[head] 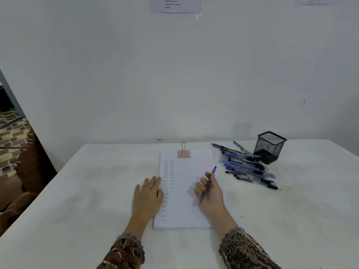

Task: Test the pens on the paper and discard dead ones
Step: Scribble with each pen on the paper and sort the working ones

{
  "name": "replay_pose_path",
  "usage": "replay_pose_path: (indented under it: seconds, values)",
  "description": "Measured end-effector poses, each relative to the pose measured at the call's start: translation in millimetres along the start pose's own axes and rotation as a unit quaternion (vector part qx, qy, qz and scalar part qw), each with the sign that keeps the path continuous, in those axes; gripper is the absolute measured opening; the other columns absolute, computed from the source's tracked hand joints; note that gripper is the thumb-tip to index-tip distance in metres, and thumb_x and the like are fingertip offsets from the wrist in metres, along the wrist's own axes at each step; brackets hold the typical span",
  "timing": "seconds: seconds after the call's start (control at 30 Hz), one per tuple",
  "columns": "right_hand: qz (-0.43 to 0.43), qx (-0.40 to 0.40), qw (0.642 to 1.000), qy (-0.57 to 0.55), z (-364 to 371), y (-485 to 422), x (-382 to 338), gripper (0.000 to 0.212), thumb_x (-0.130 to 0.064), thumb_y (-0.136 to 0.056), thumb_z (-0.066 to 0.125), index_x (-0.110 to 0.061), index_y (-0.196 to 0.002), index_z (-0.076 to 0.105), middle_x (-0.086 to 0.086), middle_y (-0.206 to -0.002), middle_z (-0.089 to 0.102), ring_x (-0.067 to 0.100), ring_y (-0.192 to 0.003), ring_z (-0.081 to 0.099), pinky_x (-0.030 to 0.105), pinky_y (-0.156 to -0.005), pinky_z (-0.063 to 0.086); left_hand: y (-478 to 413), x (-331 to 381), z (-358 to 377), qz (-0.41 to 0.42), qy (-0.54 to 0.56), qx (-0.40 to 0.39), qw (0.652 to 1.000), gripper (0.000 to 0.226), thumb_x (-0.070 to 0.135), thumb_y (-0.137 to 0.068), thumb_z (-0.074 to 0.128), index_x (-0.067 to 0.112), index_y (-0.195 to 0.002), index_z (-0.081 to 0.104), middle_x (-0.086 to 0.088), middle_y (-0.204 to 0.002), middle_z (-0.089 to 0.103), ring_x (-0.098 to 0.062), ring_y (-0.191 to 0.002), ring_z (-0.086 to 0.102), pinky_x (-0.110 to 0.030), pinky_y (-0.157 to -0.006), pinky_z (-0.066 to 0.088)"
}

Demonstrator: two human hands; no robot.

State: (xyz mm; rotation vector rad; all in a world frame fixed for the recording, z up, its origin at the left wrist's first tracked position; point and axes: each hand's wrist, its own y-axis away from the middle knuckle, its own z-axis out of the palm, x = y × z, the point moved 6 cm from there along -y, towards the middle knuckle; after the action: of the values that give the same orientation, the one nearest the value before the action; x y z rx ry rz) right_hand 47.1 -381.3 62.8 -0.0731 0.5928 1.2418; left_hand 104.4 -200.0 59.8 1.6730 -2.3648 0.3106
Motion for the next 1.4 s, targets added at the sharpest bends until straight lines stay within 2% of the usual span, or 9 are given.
replay_pose_path:
  seconds: [0.13, 0.33, 0.6, 0.73, 0.83, 0.93, 1.0, 1.23, 1.4]
  values:
    - [-0.174, -0.029, 0.938, 0.298, -2.4, 21.9, -64.9, 0.022, -0.028, -0.097, 0.041, -0.021, -0.087, 0.060, -0.012, -0.061, 0.043, 0.004, -0.052, 0.036, 0.022, -0.056, 0.028, 0.3, -1.5, 2.3, -0.002, -0.003, 0.000, 1.000, 0.050, 0.033, -0.100, 0.016, 0.026, -0.148, 0.005, 0.008, -0.157, 0.003, -0.012, -0.144, 0.000, -0.038, -0.117, 0.000]
    - [-0.453, -0.067, 0.566, 0.686, -24.5, 64.9, -142.3, 0.025, 0.014, -0.073, 0.062, -0.007, -0.083, 0.072, -0.004, -0.078, 0.060, 0.001, -0.073, 0.056, 0.011, -0.064, 0.045, -1.5, -0.3, 2.3, 0.000, -0.028, 0.003, 1.000, 0.051, 0.033, -0.100, 0.015, 0.025, -0.148, 0.004, 0.007, -0.157, 0.004, -0.013, -0.144, 0.002, -0.038, -0.117, 0.003]
    - [-0.361, -0.053, 0.323, 0.873, -97.7, 81.9, -144.8, 0.078, 0.027, -0.032, 0.075, -0.021, -0.094, 0.073, -0.002, -0.079, 0.062, 0.019, -0.062, 0.060, 0.014, -0.055, 0.033, -3.2, -0.6, 3.7, -0.004, -0.017, -0.001, 1.000, 0.050, 0.032, -0.100, 0.017, 0.025, -0.148, 0.006, 0.007, -0.156, 0.006, -0.013, -0.144, 0.004, -0.038, -0.117, 0.003]
    - [-0.272, -0.034, 0.252, 0.928, -86.5, 95.2, -136.8, 0.072, 0.008, -0.077, 0.058, -0.044, -0.127, 0.048, -0.003, -0.124, 0.043, 0.023, -0.106, 0.047, 0.032, -0.078, 0.029, -2.6, -0.7, 3.5, -0.006, -0.017, 0.000, 1.000, 0.050, 0.032, -0.100, 0.017, 0.025, -0.148, 0.006, 0.007, -0.156, 0.006, -0.013, -0.144, 0.004, -0.038, -0.117, 0.003]
    - [-0.127, -0.033, 0.296, 0.946, -90.3, 95.8, -148.8, 0.072, 0.004, -0.086, 0.033, -0.047, -0.137, 0.034, -0.011, -0.136, 0.032, 0.014, -0.125, 0.035, 0.029, -0.091, 0.028, -2.7, 0.2, 2.4, -0.004, -0.019, 0.004, 1.000, 0.050, 0.031, -0.100, 0.018, 0.024, -0.148, 0.007, 0.007, -0.156, 0.008, -0.014, -0.144, 0.005, -0.039, -0.117, 0.005]
    - [-0.214, 0.015, 0.414, 0.884, -68.9, 78.3, -174.9, 0.057, 0.008, -0.082, 0.038, -0.026, -0.123, 0.059, -0.002, -0.129, 0.052, 0.019, -0.119, 0.049, 0.032, -0.095, 0.040, -2.0, 0.4, 1.9, -0.003, -0.021, 0.008, 1.000, 0.050, 0.031, -0.100, 0.018, 0.024, -0.148, 0.008, 0.007, -0.156, 0.008, -0.013, -0.144, 0.005, -0.039, -0.117, 0.005]
    - [-0.268, 0.038, 0.446, 0.853, -57.3, 51.5, -185.3, 0.043, 0.010, -0.084, 0.042, -0.011, -0.112, 0.067, 0.007, -0.119, 0.062, 0.026, -0.112, 0.056, 0.034, -0.095, 0.043, -1.8, 0.5, 2.1, -0.003, -0.018, 0.008, 1.000, 0.050, 0.031, -0.100, 0.018, 0.025, -0.148, 0.008, 0.008, -0.156, 0.008, -0.013, -0.144, 0.005, -0.039, -0.117, 0.005]
    - [-0.196, 0.022, 0.343, 0.918, -45.7, -20.4, -168.4, 0.028, -0.022, -0.093, 0.054, -0.014, -0.119, 0.058, 0.006, -0.119, 0.057, 0.025, -0.114, 0.050, 0.032, -0.094, 0.040, -0.7, 1.2, 0.9, -0.003, 0.000, 0.005, 1.000, 0.050, 0.030, -0.100, 0.018, 0.025, -0.148, 0.009, 0.008, -0.156, 0.009, -0.013, -0.144, 0.005, -0.039, -0.117, 0.003]
    - [-0.181, 0.001, 0.319, 0.930, -45.2, -23.8, -165.4, 0.012, -0.016, -0.093, 0.052, -0.013, -0.105, 0.054, 0.008, -0.115, 0.054, 0.024, -0.103, 0.052, 0.031, -0.086, 0.041, -0.3, 1.0, 0.1, -0.004, -0.009, 0.006, 1.000, 0.050, 0.030, -0.100, 0.017, 0.025, -0.148, 0.008, 0.008, -0.156, 0.008, -0.013, -0.144, 0.005, -0.038, -0.117, 0.004]
